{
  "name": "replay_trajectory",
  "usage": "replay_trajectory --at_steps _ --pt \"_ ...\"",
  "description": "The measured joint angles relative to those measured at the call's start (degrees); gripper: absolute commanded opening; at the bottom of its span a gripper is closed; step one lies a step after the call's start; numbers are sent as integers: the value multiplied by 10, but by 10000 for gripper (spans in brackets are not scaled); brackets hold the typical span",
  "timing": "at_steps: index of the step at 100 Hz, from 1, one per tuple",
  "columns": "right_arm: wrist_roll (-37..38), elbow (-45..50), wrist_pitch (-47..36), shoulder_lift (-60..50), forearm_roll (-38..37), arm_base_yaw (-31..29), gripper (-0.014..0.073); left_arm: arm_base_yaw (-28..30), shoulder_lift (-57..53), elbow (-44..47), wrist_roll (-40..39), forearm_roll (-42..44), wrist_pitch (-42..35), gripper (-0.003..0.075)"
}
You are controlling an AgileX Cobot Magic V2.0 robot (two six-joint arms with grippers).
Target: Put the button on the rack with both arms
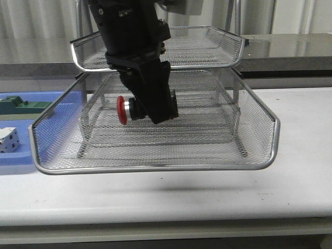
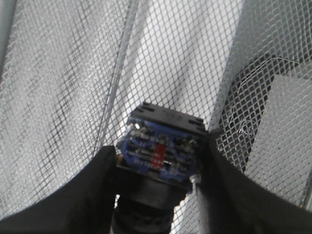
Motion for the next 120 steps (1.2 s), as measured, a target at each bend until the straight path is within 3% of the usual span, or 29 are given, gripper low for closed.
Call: replay_trajectory --at_steps 8,25,37,70,101,120 --pt "0 0 0 0 0 0 -71 0 0 0 0 0 0 96" --pt "0 0 0 0 0 0 -71 0 0 0 0 0 5 391" --pt "0 0 0 0 0 0 -71 0 0 0 0 0 6 495" --pt "0 0 0 0 0 0 -71 0 -4 0 0 -9 8 500" --pt "0 0 0 0 0 0 -71 0 -95 0 -15 -24 12 493" --pt "0 0 0 0 0 0 -71 47 -158 0 -28 -24 10 493"
